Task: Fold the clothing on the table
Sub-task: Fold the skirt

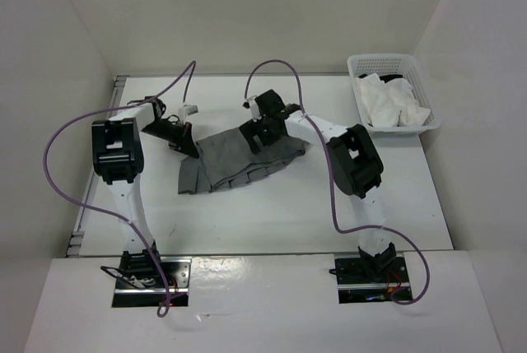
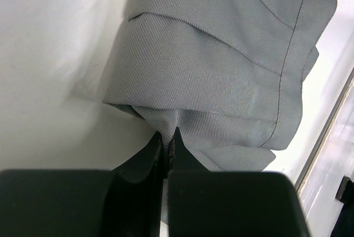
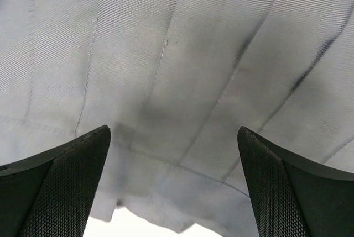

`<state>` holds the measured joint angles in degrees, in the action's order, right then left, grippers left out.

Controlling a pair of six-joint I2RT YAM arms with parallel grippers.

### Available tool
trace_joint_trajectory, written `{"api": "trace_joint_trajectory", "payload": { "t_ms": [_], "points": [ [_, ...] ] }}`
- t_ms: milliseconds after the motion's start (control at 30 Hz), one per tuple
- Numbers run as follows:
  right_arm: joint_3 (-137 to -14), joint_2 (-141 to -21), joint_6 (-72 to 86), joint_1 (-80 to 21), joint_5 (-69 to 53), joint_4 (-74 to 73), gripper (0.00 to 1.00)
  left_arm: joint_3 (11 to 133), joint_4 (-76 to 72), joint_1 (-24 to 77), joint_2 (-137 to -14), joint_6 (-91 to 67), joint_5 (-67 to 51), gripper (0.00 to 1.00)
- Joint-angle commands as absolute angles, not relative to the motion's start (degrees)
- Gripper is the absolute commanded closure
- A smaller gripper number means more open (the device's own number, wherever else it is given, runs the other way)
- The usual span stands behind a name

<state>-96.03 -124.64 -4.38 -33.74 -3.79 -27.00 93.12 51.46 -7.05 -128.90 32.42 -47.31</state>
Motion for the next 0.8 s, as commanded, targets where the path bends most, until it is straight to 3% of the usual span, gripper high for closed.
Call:
{"api": "trace_joint_trajectory", "payload": {
  "t_ms": [0, 267, 767],
  "points": [
    [-99.6, -118.2, -7.0, -28.3, -11.8, -29.4, 0.0, 90.0, 49.9, -7.2, -128.9, 33.6, -39.7, 1.0],
    [-103.9, -120.0, -10.4, -12.3, -32.1, -34.7, 0.0, 88.9, 49.4, -7.2, -127.2, 33.6, -39.2, 1.0],
    [-112.9, -133.9, -21.3, -4.9, -40.6, -45.9, 0.0, 88.9, 49.4, -7.2, -126.1, 33.0, -38.7, 1.0]
  ]
}}
